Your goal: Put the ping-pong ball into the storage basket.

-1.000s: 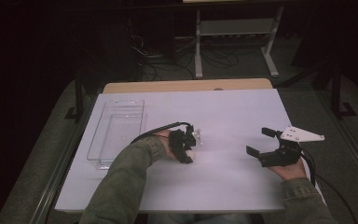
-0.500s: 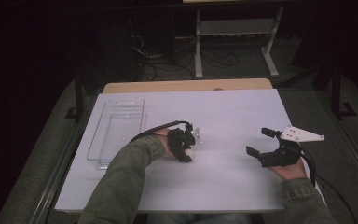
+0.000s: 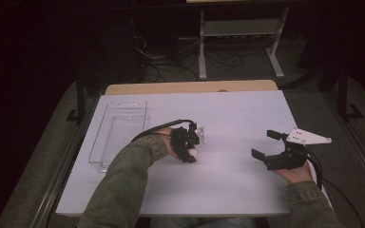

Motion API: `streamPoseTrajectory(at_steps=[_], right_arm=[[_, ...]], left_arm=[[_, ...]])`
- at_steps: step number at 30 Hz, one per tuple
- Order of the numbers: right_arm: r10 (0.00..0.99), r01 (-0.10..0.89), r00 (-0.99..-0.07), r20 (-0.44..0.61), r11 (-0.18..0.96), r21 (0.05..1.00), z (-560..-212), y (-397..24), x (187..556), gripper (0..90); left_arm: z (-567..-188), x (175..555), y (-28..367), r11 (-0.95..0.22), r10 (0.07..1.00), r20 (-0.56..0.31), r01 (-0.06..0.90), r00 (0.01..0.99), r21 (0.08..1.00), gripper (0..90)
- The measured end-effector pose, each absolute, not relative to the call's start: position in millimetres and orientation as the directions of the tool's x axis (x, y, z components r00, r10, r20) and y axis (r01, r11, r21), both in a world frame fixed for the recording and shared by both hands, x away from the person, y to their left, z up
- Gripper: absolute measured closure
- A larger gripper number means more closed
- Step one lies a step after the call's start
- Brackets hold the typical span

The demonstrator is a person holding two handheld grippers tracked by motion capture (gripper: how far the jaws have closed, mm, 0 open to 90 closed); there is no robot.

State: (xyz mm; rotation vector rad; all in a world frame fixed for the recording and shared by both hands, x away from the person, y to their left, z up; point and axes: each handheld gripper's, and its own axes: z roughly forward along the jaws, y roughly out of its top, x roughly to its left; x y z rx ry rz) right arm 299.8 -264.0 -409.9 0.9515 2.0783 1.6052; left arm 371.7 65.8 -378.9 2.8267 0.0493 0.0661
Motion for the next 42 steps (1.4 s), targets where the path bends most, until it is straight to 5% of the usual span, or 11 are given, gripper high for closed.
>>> streamPoseTrajectory(at_steps=[42], right_arm=[[0.684,0.300,-0.721,0.112,0.163,0.940,-411,-258,299,0.0]], left_arm=[[-249,335,86,-0.948,0.031,0.201,-0.035,0.979,0.316,50.8]])
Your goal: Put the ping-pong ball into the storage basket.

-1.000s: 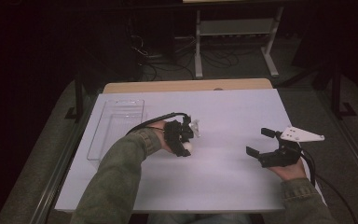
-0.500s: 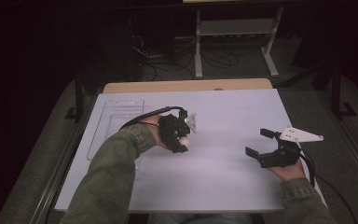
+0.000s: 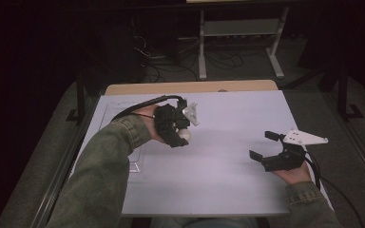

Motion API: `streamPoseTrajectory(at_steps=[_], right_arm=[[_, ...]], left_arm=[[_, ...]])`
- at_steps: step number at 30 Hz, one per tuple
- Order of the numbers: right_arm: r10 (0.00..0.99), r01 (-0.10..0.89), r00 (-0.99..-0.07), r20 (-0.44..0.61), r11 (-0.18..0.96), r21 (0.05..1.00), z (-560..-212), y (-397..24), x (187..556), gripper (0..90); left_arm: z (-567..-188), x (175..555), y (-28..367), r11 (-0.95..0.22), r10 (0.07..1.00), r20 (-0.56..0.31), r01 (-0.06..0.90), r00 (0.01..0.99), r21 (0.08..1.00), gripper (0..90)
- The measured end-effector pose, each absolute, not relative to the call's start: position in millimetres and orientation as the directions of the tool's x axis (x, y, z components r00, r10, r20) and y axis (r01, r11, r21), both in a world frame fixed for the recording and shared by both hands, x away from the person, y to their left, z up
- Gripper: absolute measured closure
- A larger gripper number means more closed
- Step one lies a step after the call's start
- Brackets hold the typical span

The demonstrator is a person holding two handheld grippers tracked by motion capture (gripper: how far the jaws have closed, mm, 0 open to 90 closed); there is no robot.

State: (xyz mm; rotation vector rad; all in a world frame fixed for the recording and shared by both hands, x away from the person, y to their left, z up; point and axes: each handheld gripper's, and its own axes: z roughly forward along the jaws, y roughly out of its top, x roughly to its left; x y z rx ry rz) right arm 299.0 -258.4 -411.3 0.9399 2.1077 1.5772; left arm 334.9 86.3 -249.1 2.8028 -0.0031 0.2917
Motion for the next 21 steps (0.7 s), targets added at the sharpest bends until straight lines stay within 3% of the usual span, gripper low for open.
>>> streamPoseTrajectory(at_steps=[21], right_arm=[[0.689,0.296,-0.717,0.105,0.165,0.941,-409,-259,295,0.0]], left_arm=[[-220,328,97,-0.956,0.021,0.251,-0.054,0.968,0.287,50.9]])
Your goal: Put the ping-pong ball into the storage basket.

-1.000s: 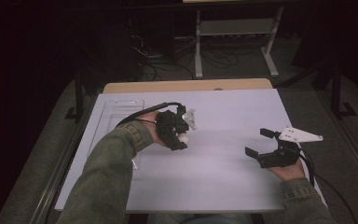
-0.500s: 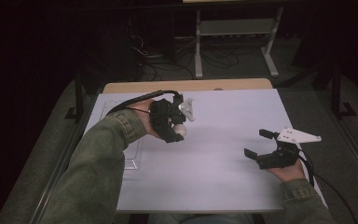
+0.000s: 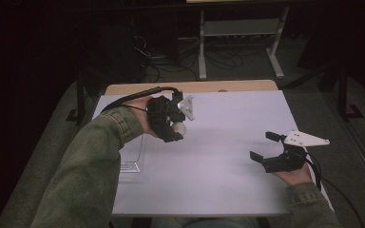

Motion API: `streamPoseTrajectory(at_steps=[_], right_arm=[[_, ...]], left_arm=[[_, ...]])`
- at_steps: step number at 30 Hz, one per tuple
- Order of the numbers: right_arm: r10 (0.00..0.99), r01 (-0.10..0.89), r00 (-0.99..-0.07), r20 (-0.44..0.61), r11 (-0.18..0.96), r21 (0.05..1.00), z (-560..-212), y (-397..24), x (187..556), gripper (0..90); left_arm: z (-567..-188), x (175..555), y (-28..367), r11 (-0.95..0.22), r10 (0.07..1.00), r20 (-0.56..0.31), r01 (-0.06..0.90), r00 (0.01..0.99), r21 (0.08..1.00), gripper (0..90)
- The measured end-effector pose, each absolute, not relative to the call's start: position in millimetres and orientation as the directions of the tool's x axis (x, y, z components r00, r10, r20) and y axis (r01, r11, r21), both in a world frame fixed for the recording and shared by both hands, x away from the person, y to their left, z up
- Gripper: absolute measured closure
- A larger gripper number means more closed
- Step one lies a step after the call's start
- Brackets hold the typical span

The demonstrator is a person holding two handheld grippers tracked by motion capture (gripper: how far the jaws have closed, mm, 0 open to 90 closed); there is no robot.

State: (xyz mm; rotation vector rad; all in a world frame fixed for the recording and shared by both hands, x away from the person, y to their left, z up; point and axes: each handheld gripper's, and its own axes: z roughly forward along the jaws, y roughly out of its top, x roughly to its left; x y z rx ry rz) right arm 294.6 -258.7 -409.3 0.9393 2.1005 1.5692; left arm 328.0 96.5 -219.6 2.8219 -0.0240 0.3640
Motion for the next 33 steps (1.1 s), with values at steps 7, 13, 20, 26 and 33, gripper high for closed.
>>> streamPoseTrajectory(at_steps=[7,13,20,26,33], right_arm=[[0.690,0.297,-0.716,0.101,0.171,0.940,-410,-258,295,0.0],[0.693,0.295,-0.714,0.100,0.169,0.941,-409,-259,292,0.0],[0.694,0.298,-0.713,0.099,0.172,0.939,-409,-258,292,0.0],[0.693,0.299,-0.714,0.100,0.173,0.938,-409,-258,290,0.0],[0.696,0.291,-0.712,0.098,0.165,0.943,-408,-259,288,0.0]], left_arm=[[-222,331,109,-0.963,0.039,0.242,-0.028,0.970,0.268,50.8],[-223,331,119,-0.965,0.055,0.239,-0.010,0.969,0.262,50.9],[-225,334,133,-0.966,0.078,0.240,0.014,0.968,0.258,50.8],[-227,335,147,-0.966,0.099,0.241,0.035,0.965,0.255,50.9],[-227,336,171,-0.966,0.129,0.263,0.061,0.956,0.251,50.8]])
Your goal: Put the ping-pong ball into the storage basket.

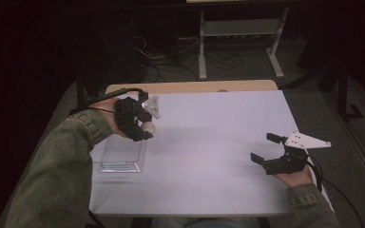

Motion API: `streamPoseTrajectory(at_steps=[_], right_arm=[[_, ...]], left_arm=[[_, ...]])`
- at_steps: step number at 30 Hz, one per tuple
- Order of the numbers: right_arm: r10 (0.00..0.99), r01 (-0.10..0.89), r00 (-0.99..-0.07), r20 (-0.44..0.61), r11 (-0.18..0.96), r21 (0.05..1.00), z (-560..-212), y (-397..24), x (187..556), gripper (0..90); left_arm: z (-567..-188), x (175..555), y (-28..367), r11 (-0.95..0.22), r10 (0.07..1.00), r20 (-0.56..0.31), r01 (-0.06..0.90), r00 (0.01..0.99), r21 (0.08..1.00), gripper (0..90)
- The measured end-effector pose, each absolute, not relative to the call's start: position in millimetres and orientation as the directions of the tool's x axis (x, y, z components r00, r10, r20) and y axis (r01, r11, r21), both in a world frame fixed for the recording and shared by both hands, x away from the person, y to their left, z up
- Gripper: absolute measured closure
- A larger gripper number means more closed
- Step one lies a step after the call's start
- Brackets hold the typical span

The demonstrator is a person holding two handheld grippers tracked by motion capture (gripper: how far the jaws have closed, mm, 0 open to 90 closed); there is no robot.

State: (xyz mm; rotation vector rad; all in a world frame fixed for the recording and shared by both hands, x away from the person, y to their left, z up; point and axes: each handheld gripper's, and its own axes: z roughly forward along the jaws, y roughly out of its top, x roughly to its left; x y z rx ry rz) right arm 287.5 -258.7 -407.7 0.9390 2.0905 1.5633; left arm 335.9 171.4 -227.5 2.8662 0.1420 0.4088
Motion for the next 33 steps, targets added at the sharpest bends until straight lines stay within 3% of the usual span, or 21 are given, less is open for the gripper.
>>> streamPoseTrajectory(at_steps=[33], right_arm=[[0.709,0.279,-0.698,0.102,0.138,0.950,-405,-263,282,0.0]], left_arm=[[-234,346,226,-0.964,0.202,0.275,0.140,0.940,0.227,50.8]])
